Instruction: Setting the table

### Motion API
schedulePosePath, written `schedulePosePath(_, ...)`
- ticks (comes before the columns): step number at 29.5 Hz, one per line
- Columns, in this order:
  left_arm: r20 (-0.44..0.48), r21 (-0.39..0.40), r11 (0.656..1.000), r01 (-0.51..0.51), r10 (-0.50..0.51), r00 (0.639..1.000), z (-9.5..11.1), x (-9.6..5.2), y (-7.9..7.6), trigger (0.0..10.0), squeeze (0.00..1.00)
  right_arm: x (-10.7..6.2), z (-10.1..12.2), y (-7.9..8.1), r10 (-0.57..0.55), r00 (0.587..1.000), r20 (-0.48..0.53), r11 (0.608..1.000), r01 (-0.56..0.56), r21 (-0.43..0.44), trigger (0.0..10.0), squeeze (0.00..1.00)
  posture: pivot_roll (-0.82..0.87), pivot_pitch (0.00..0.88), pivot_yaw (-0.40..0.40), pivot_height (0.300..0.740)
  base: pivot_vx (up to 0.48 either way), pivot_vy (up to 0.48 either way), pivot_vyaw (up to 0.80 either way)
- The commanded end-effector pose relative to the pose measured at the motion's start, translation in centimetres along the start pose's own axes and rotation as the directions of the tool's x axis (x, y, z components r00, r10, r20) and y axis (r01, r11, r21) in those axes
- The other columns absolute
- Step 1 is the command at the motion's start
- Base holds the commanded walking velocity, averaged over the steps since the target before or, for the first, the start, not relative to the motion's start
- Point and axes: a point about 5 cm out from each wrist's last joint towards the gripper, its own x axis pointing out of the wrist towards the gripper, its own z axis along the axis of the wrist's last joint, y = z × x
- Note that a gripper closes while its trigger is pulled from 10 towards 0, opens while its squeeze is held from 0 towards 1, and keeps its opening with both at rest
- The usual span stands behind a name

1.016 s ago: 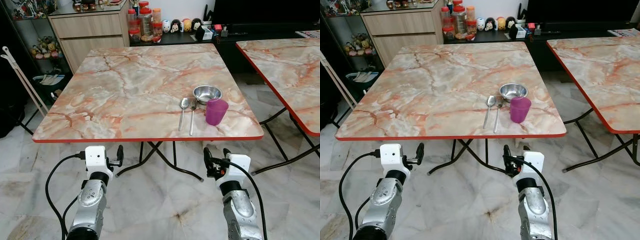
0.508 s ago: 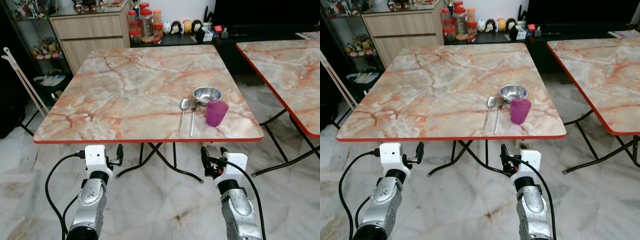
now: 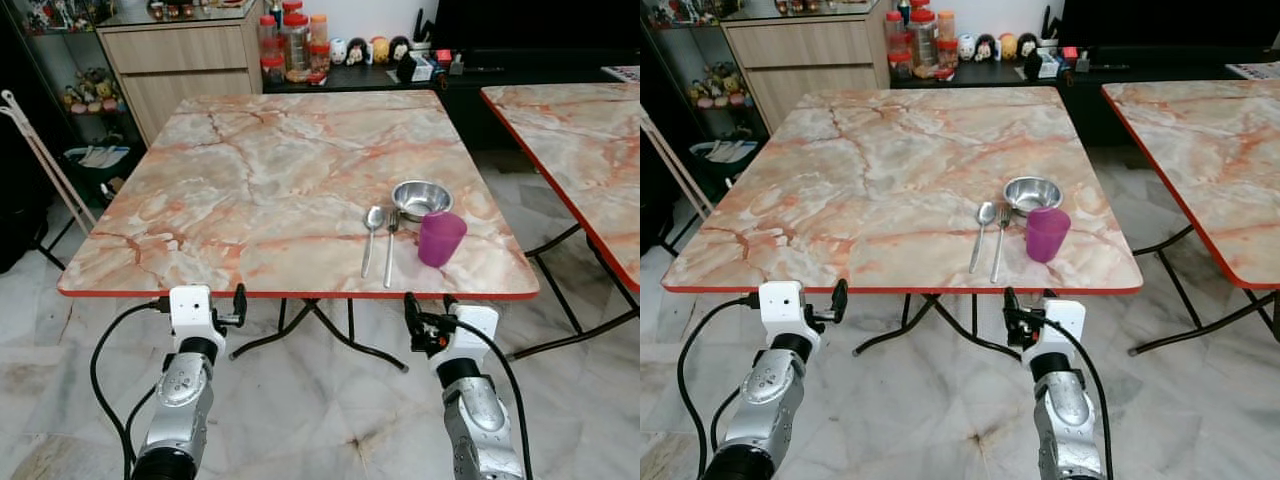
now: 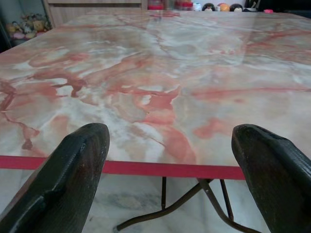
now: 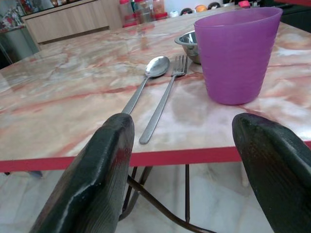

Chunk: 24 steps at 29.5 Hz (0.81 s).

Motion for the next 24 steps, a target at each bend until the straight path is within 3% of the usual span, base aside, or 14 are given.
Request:
schedulePosePath(1, -0.008, -0.004, 1.000, -0.015, 0.015, 1.000, 0.00, 0.03, 0.44, 10.0, 0.00, 0.05, 0.05, -0.06, -0.010, 1.000, -0.003, 1.000, 0.010, 0.010, 10.0, 0.00, -0.04, 0.000, 0.037, 0.740, 0.266, 0.000, 0.00)
schedulePosePath(8, -0.016, -0.007, 1.000, -0.015, 0.015, 1.000, -0.25, -0.12, 0.39, 10.0, 0.00, -0.01, 0.00, -0.03, -0.005, 1.000, -0.004, 1.000, 0.005, 0.011, 10.0, 0.00, -0.04, 0.000, 0.033, 0.740, 0.266, 0.000, -0.36)
schedulePosePath(14, -0.017, -0.008, 1.000, -0.017, 0.017, 1.000, -0.28, -0.17, 0.40, 10.0, 0.00, -0.11, 0.03, 0.08, -0.003, 1.000, 0.005, 1.000, 0.002, 0.010, 10.0, 0.00, -0.04, 0.000, 0.033, 0.740, 0.258, 0.000, 0.00)
schedulePosePath(24, -0.032, -0.026, 0.999, -0.020, 0.019, 0.999, -0.49, -0.20, 0.45, 10.0, 0.00, -0.13, -0.12, 0.16, -0.001, 1.000, -0.003, 1.000, 0.001, 0.015, 10.0, 0.00, -0.03, 0.000, 0.032, 0.740, 0.000, 0.000, 0.00)
